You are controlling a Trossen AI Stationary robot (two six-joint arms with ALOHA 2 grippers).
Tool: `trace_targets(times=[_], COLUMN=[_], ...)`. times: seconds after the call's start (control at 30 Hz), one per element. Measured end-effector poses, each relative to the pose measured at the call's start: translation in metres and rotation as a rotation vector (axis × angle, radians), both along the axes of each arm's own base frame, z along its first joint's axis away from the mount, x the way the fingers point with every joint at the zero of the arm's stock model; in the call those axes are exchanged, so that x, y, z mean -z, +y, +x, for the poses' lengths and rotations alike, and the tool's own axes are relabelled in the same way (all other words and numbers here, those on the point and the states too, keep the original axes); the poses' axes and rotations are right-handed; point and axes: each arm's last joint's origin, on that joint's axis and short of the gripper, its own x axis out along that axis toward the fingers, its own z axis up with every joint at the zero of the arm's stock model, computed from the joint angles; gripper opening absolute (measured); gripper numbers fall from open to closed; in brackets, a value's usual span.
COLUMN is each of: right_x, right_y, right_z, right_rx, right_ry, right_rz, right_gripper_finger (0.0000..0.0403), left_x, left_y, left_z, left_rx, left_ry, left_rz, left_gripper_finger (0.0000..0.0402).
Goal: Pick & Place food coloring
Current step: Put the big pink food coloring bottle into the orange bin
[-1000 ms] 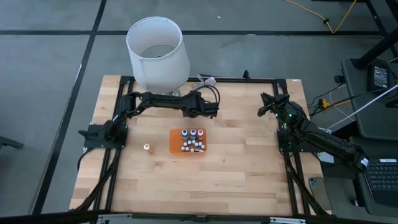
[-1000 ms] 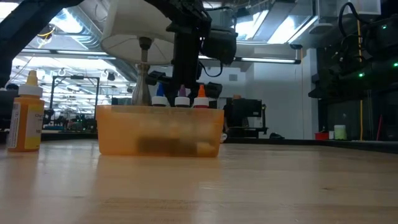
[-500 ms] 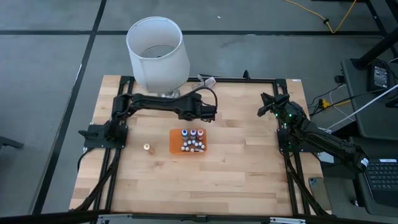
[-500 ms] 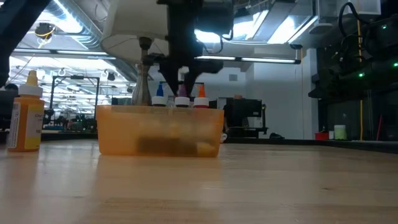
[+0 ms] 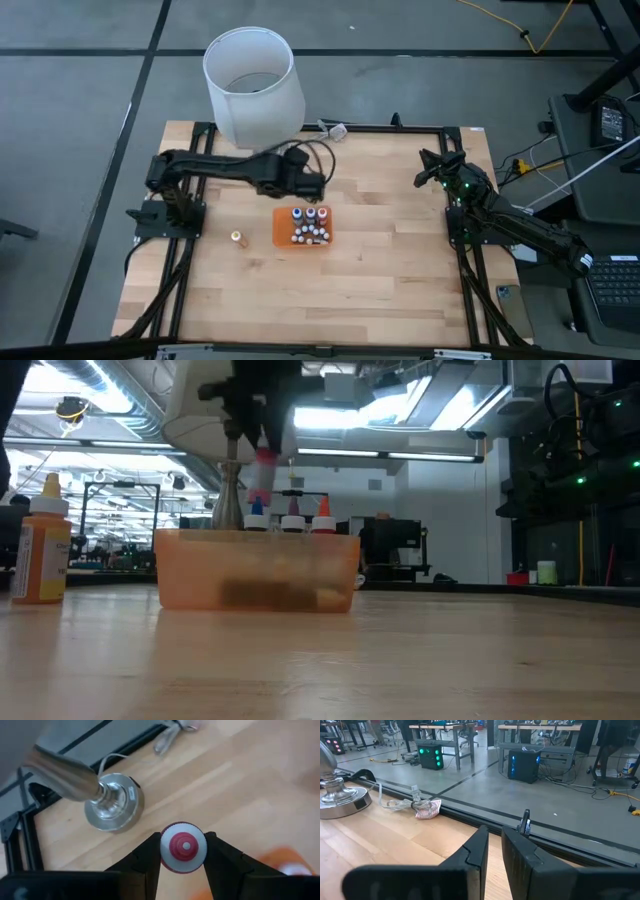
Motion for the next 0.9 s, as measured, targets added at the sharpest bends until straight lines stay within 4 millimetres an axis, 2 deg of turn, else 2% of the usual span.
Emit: trace_targets(times=[0.2,0.4,0.67,0.9], right_x=[0.000,0.000,0.000,0.000], right_y=[0.000,0.000,0.000,0.000], right_z=[0.000,0.000,0.000,0.000], right_rx=[0.000,0.000,0.000,0.000], right_ry=[0.000,0.000,0.000,0.000], right_rz=[0.000,0.000,0.000,0.000], right_gripper_finger=[0.0058,0.0058,0.0058,0.0058], left_x=[-0.005,0.011,0.037,0.057], left_y=[-0.027,-0.053,-0.078,-0.082], left_z=[-0.026,-0.047,-0.050,-0.053], left_rx=[0.095,0.171,0.259,0.265], left_ry=[0.003,0.025,-0.017,-0.014], left_rz=[-0.003,-0.016,-0.046,-0.049], left_gripper_finger=[0.0119,0.0129,0.0121,0.0126])
